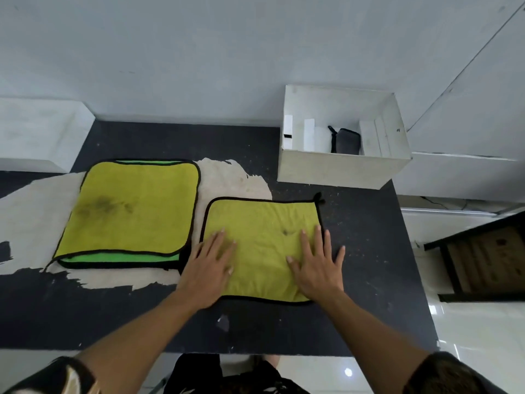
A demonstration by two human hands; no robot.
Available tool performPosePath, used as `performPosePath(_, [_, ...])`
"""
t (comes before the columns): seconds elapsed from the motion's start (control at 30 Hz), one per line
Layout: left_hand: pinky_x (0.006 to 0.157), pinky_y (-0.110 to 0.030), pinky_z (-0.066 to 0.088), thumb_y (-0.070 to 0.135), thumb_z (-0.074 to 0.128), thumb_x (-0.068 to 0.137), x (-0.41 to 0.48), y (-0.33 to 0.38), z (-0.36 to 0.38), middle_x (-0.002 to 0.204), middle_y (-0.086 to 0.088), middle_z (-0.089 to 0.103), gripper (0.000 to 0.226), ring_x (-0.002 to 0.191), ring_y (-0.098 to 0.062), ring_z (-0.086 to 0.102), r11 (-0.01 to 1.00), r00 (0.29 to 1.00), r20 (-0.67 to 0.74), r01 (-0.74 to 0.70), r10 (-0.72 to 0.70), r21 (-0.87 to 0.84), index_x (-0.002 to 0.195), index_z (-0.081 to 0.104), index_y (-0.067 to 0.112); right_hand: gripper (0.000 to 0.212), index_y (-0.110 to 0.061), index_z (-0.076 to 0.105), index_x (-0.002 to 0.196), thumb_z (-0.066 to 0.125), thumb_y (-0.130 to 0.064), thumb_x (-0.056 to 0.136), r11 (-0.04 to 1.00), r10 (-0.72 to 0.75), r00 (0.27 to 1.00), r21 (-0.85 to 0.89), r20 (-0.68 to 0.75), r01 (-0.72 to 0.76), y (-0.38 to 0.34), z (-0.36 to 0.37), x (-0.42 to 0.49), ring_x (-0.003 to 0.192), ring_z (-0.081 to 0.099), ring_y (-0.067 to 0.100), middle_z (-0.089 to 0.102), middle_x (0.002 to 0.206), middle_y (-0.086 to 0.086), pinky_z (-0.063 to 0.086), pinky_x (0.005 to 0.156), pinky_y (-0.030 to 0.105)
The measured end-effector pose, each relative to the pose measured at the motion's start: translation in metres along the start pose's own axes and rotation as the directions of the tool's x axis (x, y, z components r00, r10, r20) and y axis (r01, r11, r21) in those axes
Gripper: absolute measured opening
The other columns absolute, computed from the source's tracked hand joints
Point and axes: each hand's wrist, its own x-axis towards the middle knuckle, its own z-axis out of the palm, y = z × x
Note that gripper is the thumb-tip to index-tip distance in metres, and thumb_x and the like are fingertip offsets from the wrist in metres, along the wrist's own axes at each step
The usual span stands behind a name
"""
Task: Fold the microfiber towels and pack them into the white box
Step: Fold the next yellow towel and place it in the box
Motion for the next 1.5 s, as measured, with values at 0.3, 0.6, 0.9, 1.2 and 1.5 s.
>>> performPosePath(0.3, [0.087,-0.043,0.049,0.038,0.066,0.085,-0.027,-0.008,-0.008,0.120,-0.013,0.054,0.047,0.106,-0.030,0.055,0.973,0.953,-0.196,0.223,-0.231,-0.066,0.121,0.056,0.010,0.062,-0.018,0.043,0.137,0.051,-0.054,0.088,0.997,0.028,0.963,0.076,-0.268,-0.008,0.008,-0.011,-0.026,0.134,0.034,0.034,0.032,0.149,0.014,0.029,0.111,0.051])
performPosePath(0.6, [0.060,-0.033,0.042,0.028,0.062,0.089,-0.028,0.002,-0.010,0.087,-0.001,0.058,0.024,0.075,-0.020,0.056,0.740,0.812,0.050,0.553,-0.581,-0.384,0.100,0.044,0.018,0.021,-0.019,0.040,0.107,0.052,-0.027,0.091,0.919,0.292,0.949,0.307,-0.115,-0.246,0.003,-0.009,-0.055,0.098,0.058,0.027,0.061,0.106,0.005,0.044,0.084,0.042])
performPosePath(0.9, [0.068,-0.033,0.053,0.018,0.067,0.085,-0.054,-0.004,-0.009,0.105,-0.003,0.055,0.030,0.082,-0.016,0.055,0.890,0.923,-0.014,0.366,-0.384,-0.272,0.111,0.053,0.018,0.013,-0.017,0.052,0.106,0.053,-0.019,0.093,0.982,0.070,0.976,0.188,-0.204,-0.031,0.024,-0.005,-0.064,0.087,0.053,0.022,0.053,0.107,0.004,0.047,0.070,0.033])
performPosePath(1.2, [0.096,-0.033,0.040,0.022,0.057,0.083,-0.054,-0.014,-0.012,0.125,0.001,0.051,0.043,0.112,-0.019,0.049,0.961,0.976,0.021,-0.217,0.217,0.170,0.126,0.057,0.022,0.023,-0.026,0.062,0.091,0.061,-0.045,0.079,0.875,-0.478,0.862,-0.179,-0.171,0.450,0.040,-0.002,-0.071,0.085,0.054,0.018,0.057,0.093,-0.003,0.046,0.075,0.032])
performPosePath(1.5, [0.089,-0.034,0.046,0.011,0.068,0.075,-0.060,-0.021,-0.015,0.123,-0.005,0.055,0.052,0.104,-0.023,0.054,0.924,0.965,0.106,-0.261,0.240,0.280,0.125,0.056,0.016,0.023,-0.019,0.060,0.099,0.067,-0.012,0.078,0.902,-0.420,0.883,-0.207,-0.210,0.380,0.034,0.005,-0.078,0.081,0.055,0.023,0.058,0.094,0.004,0.051,0.073,0.036])
